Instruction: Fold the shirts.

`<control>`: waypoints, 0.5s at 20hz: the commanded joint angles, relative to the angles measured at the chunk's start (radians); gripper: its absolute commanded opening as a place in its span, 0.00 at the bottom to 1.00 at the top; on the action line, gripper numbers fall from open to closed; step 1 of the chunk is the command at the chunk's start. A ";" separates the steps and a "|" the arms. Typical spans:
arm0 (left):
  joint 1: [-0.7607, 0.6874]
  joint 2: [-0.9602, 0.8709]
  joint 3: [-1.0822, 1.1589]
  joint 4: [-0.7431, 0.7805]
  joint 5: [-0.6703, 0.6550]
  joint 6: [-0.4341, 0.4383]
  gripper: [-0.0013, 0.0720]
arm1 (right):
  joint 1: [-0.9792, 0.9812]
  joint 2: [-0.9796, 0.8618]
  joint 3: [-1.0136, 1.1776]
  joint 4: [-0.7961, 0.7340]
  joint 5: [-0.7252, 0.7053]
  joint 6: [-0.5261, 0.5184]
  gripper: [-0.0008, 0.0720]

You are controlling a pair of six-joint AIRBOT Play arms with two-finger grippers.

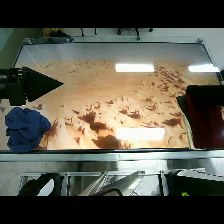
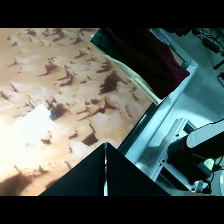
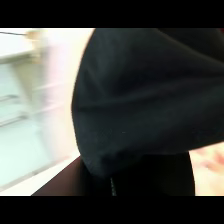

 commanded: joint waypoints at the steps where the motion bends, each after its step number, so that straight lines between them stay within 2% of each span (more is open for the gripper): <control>1: 0.000 0.000 0.000 0.001 0.000 0.000 0.04 | -0.027 0.057 -0.027 -0.252 0.098 0.011 0.04; 7: 0.000 -0.002 0.000 0.002 -0.001 0.008 0.04 | -0.025 0.121 -0.220 -0.548 0.098 -0.005 0.05; 8: 0.000 -0.002 0.000 0.002 -0.001 0.008 0.04 | -0.025 0.121 -0.260 -0.582 0.097 -0.005 0.18; 9: 0.000 -0.002 0.000 0.002 -0.001 0.008 0.04 | -0.025 0.121 -0.295 -0.606 0.097 -0.005 0.56; 10: 0.000 -0.002 0.000 0.002 -0.002 0.008 0.04 | -0.025 0.117 -0.314 -0.626 0.094 -0.005 0.78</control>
